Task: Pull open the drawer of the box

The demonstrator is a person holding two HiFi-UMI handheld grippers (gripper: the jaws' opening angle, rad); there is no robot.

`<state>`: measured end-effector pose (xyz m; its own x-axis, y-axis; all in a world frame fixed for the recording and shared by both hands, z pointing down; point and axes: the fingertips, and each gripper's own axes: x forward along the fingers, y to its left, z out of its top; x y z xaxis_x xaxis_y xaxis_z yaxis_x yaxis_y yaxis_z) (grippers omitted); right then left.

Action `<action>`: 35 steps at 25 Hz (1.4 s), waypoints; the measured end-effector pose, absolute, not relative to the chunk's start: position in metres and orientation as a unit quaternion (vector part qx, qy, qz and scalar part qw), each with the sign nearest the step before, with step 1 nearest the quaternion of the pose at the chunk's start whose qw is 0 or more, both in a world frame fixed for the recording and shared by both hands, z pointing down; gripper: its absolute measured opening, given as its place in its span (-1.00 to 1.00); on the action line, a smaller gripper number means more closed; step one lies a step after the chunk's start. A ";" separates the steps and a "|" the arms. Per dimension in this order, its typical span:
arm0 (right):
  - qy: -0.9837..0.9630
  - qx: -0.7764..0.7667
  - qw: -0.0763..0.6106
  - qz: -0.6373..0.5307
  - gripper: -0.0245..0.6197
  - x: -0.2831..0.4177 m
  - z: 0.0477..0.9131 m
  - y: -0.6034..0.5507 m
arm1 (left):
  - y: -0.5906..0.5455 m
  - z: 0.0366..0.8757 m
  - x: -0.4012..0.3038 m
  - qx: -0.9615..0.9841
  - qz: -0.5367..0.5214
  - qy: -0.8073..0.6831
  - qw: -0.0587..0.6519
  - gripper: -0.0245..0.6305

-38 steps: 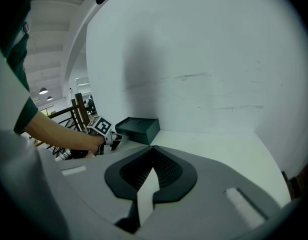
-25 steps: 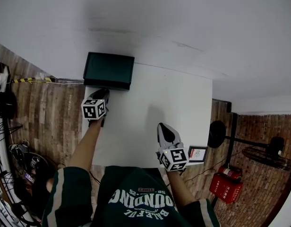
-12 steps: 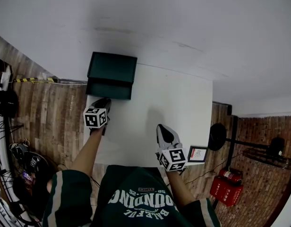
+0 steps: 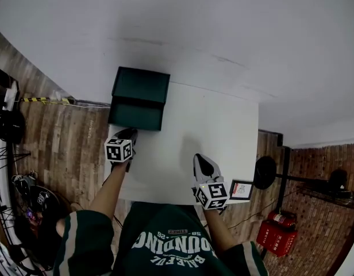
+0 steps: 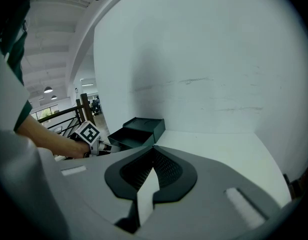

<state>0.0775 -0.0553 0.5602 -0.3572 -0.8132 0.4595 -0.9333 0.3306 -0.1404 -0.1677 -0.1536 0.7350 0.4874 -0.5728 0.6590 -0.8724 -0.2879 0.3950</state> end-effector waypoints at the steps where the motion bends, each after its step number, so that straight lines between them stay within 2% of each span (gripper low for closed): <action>1: -0.801 0.545 0.154 0.192 -0.92 0.078 0.559 -0.056 | -0.154 0.735 -0.168 0.777 0.201 -0.465 0.374 -0.54; 9: -0.809 0.538 0.146 0.186 -0.92 0.076 0.556 -0.062 | -0.148 0.730 -0.169 0.778 0.189 -0.455 0.391 -0.53; 15: -0.820 0.532 0.130 0.167 -0.92 0.071 0.542 -0.084 | -0.142 0.669 -0.172 0.811 0.155 -0.472 0.308 -0.54; 20: -0.833 0.522 0.110 0.147 -0.92 0.058 0.522 -0.105 | -0.144 0.605 -0.168 0.840 0.134 -0.474 0.229 -0.77; 27: -0.848 0.511 0.089 0.104 -0.92 0.040 0.489 -0.128 | -0.149 0.534 -0.163 0.862 0.116 -0.470 0.146 -0.77; 35: -0.850 0.515 0.078 0.076 -0.92 0.025 0.470 -0.131 | -0.150 0.499 -0.166 0.871 0.095 -0.468 0.118 -0.77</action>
